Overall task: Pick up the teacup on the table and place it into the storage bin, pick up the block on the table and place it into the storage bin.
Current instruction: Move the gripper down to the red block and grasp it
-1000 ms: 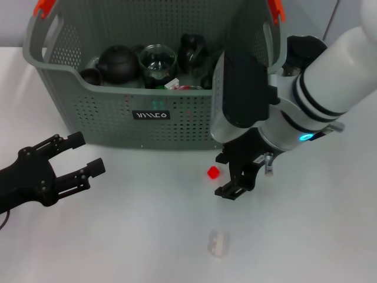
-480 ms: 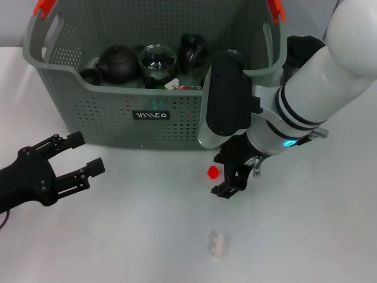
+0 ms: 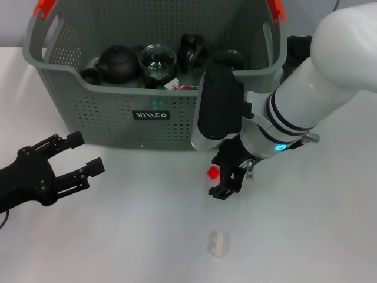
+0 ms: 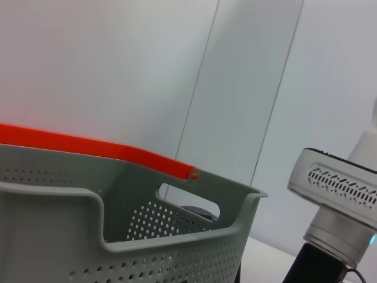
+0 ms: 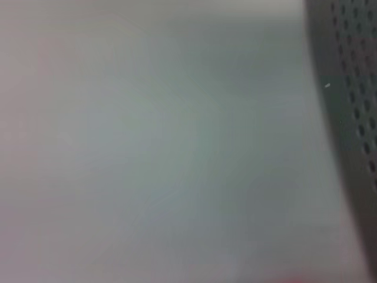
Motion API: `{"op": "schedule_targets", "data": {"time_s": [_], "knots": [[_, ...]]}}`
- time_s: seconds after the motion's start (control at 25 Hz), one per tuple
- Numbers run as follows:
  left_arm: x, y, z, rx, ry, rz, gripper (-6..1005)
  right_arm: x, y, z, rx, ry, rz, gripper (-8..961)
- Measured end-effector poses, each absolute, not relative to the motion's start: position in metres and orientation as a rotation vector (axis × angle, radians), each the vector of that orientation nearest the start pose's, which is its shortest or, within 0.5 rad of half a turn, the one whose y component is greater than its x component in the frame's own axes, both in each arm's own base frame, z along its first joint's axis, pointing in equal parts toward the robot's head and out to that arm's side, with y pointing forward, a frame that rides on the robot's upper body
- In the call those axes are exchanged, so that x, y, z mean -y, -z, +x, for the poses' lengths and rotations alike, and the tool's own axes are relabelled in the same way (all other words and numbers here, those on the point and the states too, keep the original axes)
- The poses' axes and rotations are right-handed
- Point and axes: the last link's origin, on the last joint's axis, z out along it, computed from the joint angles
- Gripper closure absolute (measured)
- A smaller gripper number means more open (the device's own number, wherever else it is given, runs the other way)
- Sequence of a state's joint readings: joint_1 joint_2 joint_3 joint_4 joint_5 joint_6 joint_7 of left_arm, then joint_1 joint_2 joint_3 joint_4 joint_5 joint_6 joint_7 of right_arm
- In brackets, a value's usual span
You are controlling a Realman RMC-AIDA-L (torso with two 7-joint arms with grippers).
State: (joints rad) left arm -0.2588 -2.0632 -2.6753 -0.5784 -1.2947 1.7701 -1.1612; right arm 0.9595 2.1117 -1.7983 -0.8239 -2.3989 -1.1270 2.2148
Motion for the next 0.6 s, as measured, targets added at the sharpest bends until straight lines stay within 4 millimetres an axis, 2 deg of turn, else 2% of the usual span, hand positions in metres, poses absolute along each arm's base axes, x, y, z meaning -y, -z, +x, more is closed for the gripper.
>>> {"op": "schedule_targets", "data": {"time_s": [0.6], "knots": [[-0.2421, -0.0366, -0.3268, 0.666, 1.004, -2.387, 174, -0.3755, 0.1292, 0.1296, -0.088, 0.667, -2.896, 292]]}}
